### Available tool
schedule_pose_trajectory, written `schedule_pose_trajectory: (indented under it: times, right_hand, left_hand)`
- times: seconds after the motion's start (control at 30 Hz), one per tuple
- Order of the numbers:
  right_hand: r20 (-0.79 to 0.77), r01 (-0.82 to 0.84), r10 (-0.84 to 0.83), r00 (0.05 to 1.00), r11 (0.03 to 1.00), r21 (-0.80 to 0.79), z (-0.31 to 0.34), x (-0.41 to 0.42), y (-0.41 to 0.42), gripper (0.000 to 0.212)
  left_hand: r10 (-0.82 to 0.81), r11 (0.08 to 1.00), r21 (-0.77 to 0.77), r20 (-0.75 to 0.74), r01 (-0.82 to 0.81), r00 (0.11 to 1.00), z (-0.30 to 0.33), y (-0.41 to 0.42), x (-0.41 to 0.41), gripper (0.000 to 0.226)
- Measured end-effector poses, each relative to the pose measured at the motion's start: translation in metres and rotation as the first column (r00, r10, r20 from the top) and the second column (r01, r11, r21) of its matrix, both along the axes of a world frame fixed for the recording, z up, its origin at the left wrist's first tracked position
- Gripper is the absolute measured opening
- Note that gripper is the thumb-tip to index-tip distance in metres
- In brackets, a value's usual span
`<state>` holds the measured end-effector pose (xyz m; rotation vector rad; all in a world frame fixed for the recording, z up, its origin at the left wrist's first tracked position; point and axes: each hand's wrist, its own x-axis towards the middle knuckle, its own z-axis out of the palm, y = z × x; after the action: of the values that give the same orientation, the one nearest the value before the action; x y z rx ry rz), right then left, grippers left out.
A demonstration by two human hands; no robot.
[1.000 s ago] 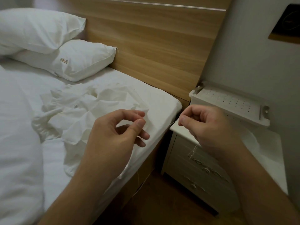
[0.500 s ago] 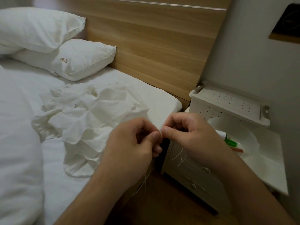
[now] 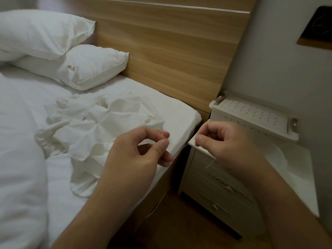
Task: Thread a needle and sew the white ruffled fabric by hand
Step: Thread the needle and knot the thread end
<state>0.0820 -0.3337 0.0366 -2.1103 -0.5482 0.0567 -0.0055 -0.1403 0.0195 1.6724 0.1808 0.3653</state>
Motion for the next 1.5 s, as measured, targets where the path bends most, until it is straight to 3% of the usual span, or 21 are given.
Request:
schedule_pose_trajectory:
  times: [0.13,0.27,0.37,0.73,1.03,1.23,1.5]
  right_hand:
    - [-0.016,-0.062,0.062,0.998,0.998,-0.029,-0.001,-0.006,0.008,0.015]
    - [0.01,-0.136,0.136,0.991,0.99,-0.028,-0.001,-0.013,0.018,0.016]
    - [0.015,-0.142,0.142,0.99,0.989,-0.034,-0.002,-0.015,0.021,0.016]
    - [-0.051,-0.051,0.05,0.997,0.999,-0.017,0.002,-0.003,-0.001,0.014]
    - [0.032,-0.018,0.018,0.999,1.0,-0.004,0.001,-0.001,-0.002,0.015]
    - [0.042,-0.063,0.063,0.997,0.998,-0.016,0.0,-0.007,0.008,0.013]
    - [0.041,-0.14,0.142,0.989,0.989,-0.049,-0.001,-0.015,0.02,0.015]
  left_hand:
    - [-0.105,0.994,-0.03,0.036,0.107,0.994,0.0,-0.004,-0.003,0.015]
    - [-0.179,0.972,0.152,-0.014,0.179,0.984,-0.006,-0.009,-0.001,0.012]
    - [-0.127,0.954,0.269,-0.021,0.128,0.992,-0.008,-0.01,0.0,0.013]
    - [0.076,0.989,0.127,-0.041,-0.07,0.996,-0.006,0.003,0.003,0.016]
    - [0.033,0.999,0.034,0.03,-0.034,0.999,-0.004,0.003,0.001,0.013]
    - [-0.091,0.995,-0.035,0.069,0.094,0.993,-0.001,0.0,-0.001,0.011]
    - [-0.141,0.983,0.118,-0.006,0.14,0.99,-0.011,-0.01,0.001,0.012]
